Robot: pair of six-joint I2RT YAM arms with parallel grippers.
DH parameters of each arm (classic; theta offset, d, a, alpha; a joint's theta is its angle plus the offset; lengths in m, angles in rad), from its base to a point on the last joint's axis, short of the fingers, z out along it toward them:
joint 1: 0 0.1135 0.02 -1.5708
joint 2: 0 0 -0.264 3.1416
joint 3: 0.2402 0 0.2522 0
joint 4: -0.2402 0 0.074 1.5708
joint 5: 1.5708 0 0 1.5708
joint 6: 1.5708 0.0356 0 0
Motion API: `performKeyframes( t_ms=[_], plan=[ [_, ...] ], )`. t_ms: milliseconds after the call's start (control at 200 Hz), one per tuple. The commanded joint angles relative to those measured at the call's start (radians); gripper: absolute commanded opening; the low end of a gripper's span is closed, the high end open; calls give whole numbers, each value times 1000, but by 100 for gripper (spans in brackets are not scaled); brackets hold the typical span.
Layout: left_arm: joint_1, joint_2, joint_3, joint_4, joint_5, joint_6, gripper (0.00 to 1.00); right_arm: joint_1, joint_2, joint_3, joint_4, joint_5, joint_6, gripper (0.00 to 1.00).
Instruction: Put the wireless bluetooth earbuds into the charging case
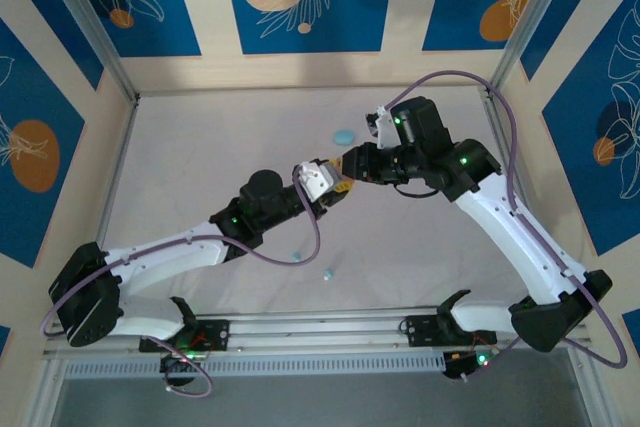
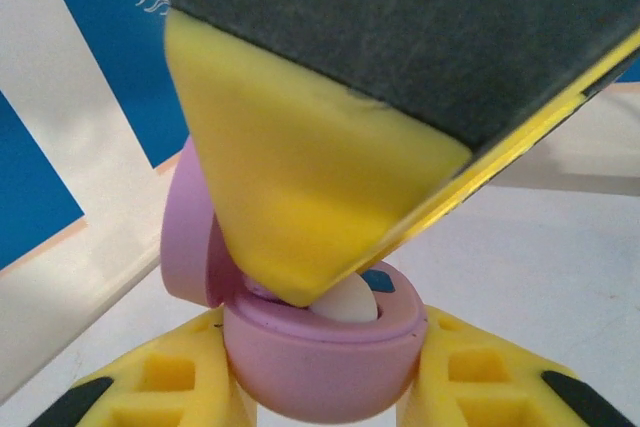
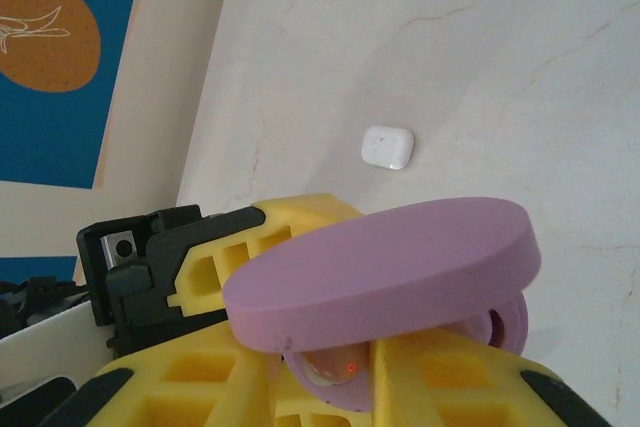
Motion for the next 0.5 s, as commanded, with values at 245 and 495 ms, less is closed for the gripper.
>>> performKeyframes(
  t_ms=[245,495],
  plan=[
    [-11,-3,32,91,0,-37,21,13,6,49,-82,-18,-65,25],
    [-11,-1,34,112,9,-55,21,14,25,74,-111,-36,-93,26]
  ],
)
